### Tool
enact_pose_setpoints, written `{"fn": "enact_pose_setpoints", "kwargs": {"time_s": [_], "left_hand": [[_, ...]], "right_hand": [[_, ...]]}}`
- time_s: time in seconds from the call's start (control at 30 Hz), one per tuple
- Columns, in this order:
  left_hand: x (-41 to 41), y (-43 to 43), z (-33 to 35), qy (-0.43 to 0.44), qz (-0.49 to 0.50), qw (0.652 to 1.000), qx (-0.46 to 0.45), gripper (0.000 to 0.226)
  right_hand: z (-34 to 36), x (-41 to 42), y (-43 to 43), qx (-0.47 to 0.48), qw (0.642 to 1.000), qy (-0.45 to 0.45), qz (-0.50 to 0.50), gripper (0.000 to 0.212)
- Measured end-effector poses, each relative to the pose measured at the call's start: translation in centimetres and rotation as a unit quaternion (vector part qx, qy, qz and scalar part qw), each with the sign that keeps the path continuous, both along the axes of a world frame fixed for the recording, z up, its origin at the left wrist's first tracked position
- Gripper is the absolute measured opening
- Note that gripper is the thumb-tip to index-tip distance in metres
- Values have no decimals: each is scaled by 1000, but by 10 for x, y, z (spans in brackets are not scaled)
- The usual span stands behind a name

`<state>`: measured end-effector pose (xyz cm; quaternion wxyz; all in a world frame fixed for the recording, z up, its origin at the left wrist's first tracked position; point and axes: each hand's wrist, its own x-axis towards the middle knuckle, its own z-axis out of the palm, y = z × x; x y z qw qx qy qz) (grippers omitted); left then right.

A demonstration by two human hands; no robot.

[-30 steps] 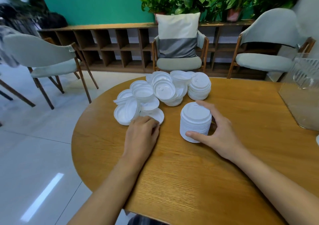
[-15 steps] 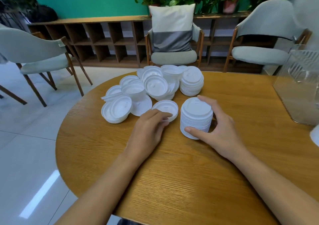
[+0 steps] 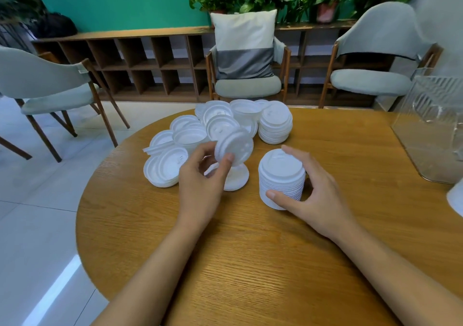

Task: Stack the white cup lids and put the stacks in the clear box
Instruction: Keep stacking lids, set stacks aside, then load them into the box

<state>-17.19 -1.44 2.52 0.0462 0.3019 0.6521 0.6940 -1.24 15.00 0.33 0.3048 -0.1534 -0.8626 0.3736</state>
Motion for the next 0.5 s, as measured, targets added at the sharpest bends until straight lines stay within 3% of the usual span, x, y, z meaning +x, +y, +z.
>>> {"fn": "enact_pose_setpoints", "kwargs": {"time_s": [0.17,0.4,0.5], "left_hand": [[6,19,15,-174,-113,977,57,48],[-3,25,6,-250,-192,943,104,56],[1,26,5,-197,-204,957,61,51]], "right_hand": [[0,-2,-1,0,1000,20,-11,80],[-1,-1,1,-16,1000,26,0,92],[-1,-1,0,-5,1000,26,3,94]]}}
